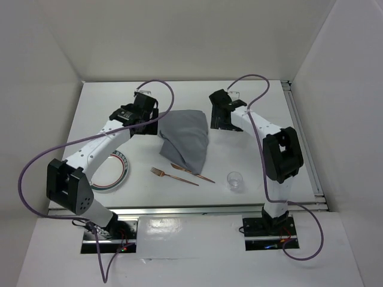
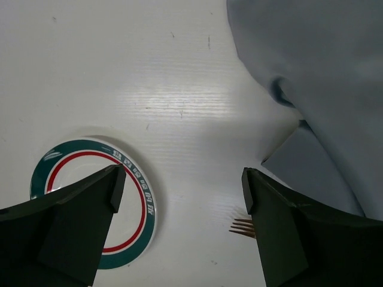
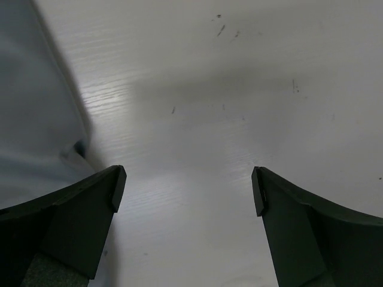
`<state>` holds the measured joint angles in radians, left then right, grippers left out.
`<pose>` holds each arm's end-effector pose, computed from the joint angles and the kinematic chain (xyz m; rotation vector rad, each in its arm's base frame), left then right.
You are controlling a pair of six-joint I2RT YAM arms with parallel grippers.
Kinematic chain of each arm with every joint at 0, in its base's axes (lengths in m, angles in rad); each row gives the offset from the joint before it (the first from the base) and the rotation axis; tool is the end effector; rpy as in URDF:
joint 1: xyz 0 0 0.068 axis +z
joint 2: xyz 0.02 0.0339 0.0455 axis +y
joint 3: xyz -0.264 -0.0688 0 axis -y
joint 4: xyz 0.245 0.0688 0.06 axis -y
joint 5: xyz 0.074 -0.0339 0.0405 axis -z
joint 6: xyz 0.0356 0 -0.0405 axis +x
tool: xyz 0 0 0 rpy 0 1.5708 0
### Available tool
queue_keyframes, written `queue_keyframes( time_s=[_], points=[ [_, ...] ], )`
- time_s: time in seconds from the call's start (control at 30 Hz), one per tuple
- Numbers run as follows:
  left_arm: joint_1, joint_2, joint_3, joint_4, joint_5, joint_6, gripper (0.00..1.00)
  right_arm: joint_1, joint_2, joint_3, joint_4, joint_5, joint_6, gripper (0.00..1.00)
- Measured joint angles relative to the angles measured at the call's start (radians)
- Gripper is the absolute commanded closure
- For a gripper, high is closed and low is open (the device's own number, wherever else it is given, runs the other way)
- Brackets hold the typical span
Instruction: Set the dinner table for one person
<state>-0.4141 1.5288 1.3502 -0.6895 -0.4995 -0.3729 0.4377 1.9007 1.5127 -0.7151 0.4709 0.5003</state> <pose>0.3078 -0.1166 0.3125 -0.1680 2.3087 0.2190 0.3716 0.1560 0.2317 0.2216 2.5008 -0.2665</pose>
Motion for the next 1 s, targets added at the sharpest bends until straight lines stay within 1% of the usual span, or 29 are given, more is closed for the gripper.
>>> queue_keyframes(
  time_s=[0.07,0.1,0.2,0.27,0.4,0.43,0.47,0.57,0.63,0.7,0.73,0.83,0.9,0.93,1.0],
  points=[
    [0.004,0.000,0.000,-0.010,0.028,-0.003,0.11,0.010,-0.010,-0.002,0.009,-0.019,-0.001,0.00],
    [0.008,-0.005,0.000,-0.013,0.049,-0.004,0.12,0.013,-0.019,-0.008,0.022,-0.036,-0.003,0.00],
    [0.015,-0.031,-0.002,-0.003,0.136,-0.004,0.14,0.016,-0.062,-0.028,0.054,-0.091,-0.011,0.00],
    [0.020,-0.068,-0.032,0.042,0.246,0.012,0.14,0.016,-0.104,-0.053,0.089,-0.143,-0.024,0.00],
    [0.024,-0.096,-0.060,0.069,0.388,0.011,0.15,0.022,-0.189,-0.102,0.155,-0.262,-0.071,0.00],
    [0.033,-0.096,-0.069,0.079,0.419,0.000,0.15,0.027,-0.207,-0.107,0.166,-0.291,-0.081,0.04],
    [0.051,-0.097,-0.085,0.092,0.454,-0.011,0.18,0.034,-0.218,-0.107,0.177,-0.313,-0.095,0.06],
    [0.152,-0.098,-0.154,0.126,0.579,-0.053,0.21,0.084,-0.224,-0.084,0.192,-0.360,-0.125,0.08],
    [0.230,-0.098,-0.203,0.138,0.647,-0.084,0.21,0.142,-0.198,-0.039,0.180,-0.374,-0.145,0.08],
    [0.295,-0.100,-0.237,0.142,0.686,-0.128,0.21,0.209,-0.148,0.031,0.183,-0.375,-0.166,0.08],
    [0.322,-0.106,-0.254,0.144,0.702,-0.146,0.22,0.241,-0.114,0.068,0.184,-0.375,-0.176,0.08],
    [0.381,-0.153,-0.307,0.149,0.730,-0.209,0.22,0.308,-0.016,0.147,0.189,-0.375,-0.201,0.08],
    [0.412,-0.216,-0.342,0.147,0.736,-0.238,0.22,0.331,0.045,0.186,0.190,-0.374,-0.215,0.08],
    [0.424,-0.245,-0.352,0.144,0.737,-0.248,0.22,0.340,0.101,0.219,0.188,-0.375,-0.227,0.08],
    [0.449,-0.292,-0.360,0.142,0.738,-0.264,0.22,0.346,0.177,0.265,0.188,-0.375,-0.241,0.11]
  ],
)
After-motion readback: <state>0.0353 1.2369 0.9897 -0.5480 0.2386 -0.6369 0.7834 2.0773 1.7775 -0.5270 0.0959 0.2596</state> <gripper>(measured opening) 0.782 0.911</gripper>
